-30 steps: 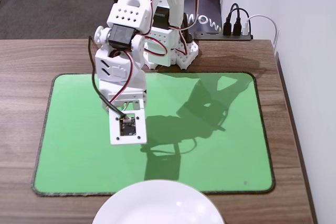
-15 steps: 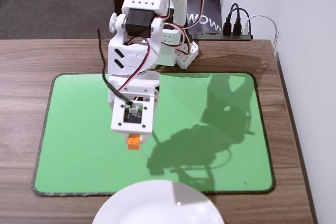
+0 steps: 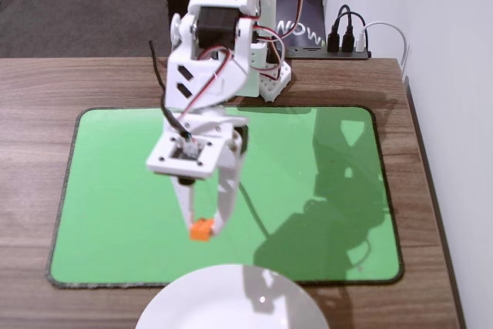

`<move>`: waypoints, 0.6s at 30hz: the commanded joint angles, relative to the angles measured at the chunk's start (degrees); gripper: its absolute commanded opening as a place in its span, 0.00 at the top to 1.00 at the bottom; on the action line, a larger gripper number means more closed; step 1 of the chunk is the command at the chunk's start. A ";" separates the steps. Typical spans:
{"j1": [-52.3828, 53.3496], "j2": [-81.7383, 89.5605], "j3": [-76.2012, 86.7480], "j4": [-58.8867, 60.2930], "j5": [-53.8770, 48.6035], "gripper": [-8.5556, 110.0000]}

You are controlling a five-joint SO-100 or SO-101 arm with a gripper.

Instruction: Grasp a lego block and put it on the plate.

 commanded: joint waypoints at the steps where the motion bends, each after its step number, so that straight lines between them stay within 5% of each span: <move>1: -1.32 -1.76 -4.92 -0.97 1.41 0.89; 18: -7.03 -25.49 -25.58 0.00 15.47 0.89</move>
